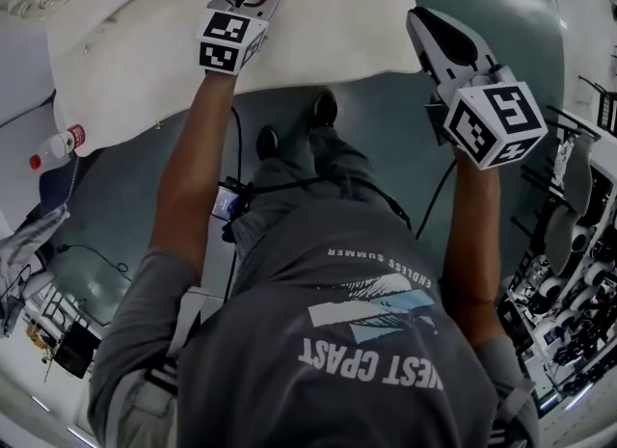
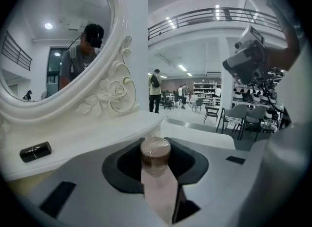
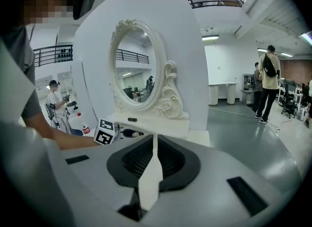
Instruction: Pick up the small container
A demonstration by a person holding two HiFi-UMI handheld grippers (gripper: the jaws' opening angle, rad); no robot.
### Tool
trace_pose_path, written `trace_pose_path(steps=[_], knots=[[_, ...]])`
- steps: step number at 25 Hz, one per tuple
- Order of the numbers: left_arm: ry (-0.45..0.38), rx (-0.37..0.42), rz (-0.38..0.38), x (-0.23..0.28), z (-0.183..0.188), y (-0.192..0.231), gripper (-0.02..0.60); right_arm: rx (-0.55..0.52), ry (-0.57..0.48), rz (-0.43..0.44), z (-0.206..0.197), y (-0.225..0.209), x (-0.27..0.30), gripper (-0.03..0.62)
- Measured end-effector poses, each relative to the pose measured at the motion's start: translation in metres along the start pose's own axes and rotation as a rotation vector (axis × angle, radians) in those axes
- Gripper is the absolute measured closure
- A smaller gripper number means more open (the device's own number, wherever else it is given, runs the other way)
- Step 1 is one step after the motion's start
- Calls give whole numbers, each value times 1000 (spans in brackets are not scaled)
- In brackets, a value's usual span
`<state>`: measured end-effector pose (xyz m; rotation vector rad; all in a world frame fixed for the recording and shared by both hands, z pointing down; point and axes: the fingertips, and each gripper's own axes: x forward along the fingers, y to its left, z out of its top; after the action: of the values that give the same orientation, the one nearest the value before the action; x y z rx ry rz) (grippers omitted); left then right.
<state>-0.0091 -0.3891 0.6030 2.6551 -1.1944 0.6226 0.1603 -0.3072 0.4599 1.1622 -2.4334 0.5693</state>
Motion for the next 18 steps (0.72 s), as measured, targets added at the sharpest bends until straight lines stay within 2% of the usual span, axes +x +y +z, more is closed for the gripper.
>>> trace_pose_path(steps=[13,18], knots=[[-44,54,22,-86,50,36,449,-57,-57,22,39,46,7,545],[-74,87,27,-116,77,36,449,-79,-86,16,53,54,-3,545]])
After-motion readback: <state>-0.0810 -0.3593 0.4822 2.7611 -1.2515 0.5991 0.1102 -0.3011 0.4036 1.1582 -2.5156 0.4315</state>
